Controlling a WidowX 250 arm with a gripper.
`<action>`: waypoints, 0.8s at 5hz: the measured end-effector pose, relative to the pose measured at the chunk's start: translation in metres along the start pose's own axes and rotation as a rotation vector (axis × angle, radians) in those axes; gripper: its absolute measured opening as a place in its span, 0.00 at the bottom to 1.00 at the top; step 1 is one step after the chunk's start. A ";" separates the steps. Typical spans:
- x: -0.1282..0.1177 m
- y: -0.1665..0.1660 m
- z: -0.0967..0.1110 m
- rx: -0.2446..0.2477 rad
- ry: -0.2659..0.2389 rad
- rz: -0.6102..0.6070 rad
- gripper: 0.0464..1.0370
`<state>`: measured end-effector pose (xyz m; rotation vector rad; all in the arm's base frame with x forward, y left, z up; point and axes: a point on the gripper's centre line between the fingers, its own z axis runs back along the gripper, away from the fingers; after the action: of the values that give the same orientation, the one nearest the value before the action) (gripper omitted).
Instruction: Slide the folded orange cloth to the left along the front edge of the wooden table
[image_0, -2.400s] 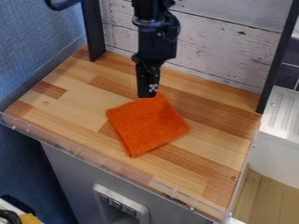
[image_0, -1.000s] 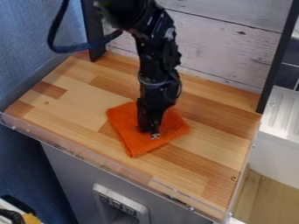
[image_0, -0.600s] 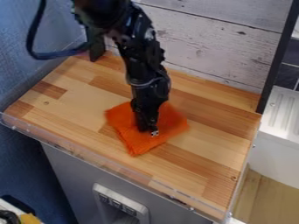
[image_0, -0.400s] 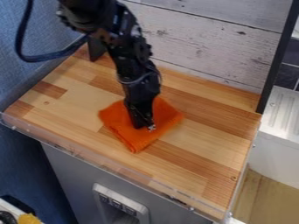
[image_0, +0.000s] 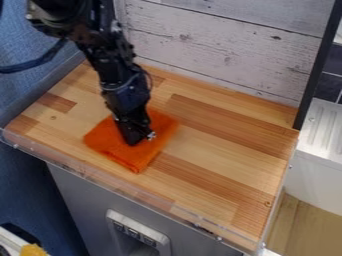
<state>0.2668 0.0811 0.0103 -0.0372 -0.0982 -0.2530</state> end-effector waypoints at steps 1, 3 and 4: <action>-0.013 0.009 0.004 -0.037 0.052 0.111 0.01; -0.019 0.016 0.011 -0.044 0.134 0.249 0.01; -0.021 0.019 0.012 -0.017 0.154 0.289 0.01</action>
<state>0.2506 0.1052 0.0197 -0.0484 0.0628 0.0321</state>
